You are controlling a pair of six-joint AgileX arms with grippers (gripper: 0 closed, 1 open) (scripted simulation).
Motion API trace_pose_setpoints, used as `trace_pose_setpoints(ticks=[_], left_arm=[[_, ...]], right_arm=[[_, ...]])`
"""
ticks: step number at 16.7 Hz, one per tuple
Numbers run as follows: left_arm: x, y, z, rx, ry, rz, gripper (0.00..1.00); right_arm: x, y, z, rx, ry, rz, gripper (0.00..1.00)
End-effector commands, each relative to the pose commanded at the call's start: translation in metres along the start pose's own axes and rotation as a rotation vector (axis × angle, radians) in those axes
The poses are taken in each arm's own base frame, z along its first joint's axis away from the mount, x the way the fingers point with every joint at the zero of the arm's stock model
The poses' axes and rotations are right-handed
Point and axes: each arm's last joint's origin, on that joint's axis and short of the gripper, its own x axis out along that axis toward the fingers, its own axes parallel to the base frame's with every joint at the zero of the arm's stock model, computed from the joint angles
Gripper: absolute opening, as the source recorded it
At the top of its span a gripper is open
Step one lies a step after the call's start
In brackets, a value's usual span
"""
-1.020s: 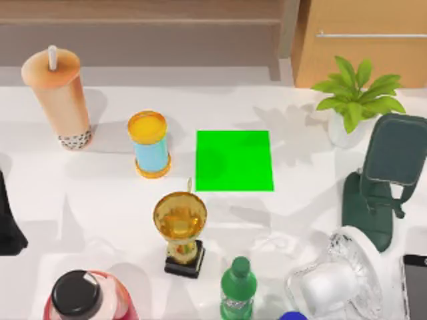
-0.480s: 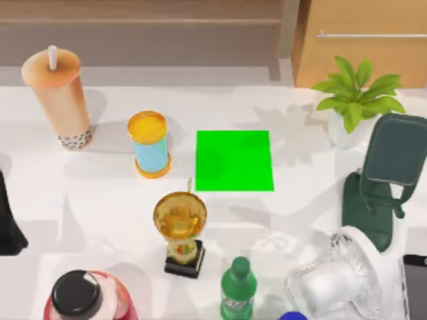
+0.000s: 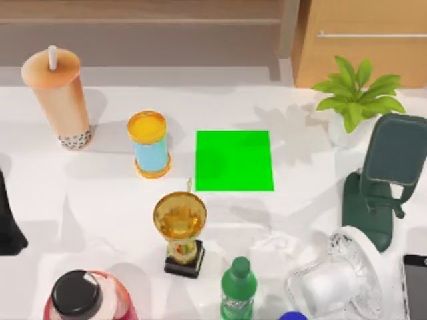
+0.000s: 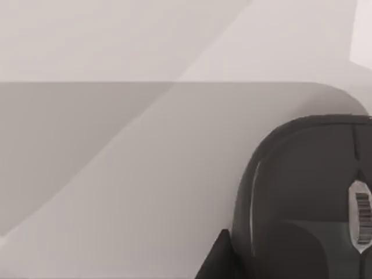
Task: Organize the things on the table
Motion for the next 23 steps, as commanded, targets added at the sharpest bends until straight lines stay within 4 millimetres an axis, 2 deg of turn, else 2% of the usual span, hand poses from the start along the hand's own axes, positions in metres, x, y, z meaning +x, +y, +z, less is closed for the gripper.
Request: trace_pose_setpoints(ticks=[8,13,18,20,23], left_arm=[[0.0,0.0,0.0,0.0,0.0,0.0,1.0],[0.0,0.0,0.0,0.0,0.0,0.0,1.0],[0.0,0.0,0.0,0.0,0.0,0.0,1.0],[0.0,0.0,0.0,0.0,0.0,0.0,1.0],[0.0,0.0,0.0,0.0,0.0,0.0,1.0]], right_arm=[[-0.006,0.0,0.002,0.003,-0.007,-0.001,0.0],[-0.048,0.002,0.008,-0.001,-0.012,0.0,0.0],[-0.096,0.0,0.002,0.001,-0.001,-0.002,0.0],[-0.102,0.0,0.0,-0.001,-0.007,-0.001,0.0],[-0.101,0.0,0.0,0.0,-0.002,-0.001,0.0]])
